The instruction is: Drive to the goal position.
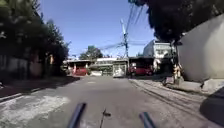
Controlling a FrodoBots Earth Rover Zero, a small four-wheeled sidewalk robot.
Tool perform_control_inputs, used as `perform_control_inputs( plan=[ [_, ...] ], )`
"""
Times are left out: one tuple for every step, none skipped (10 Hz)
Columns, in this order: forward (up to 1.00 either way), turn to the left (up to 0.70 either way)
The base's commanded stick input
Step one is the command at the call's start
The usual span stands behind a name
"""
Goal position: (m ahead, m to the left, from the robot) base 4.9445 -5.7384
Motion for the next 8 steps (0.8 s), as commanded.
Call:
perform_control_inputs(
  plan=[
    [0.70,0.00],
    [0.70,0.00],
    [0.70,0.00],
    [0.70,0.00],
    [0.70,0.00],
    [0.70,0.00],
    [0.70,0.00],
    [0.70,0.00]
  ],
)
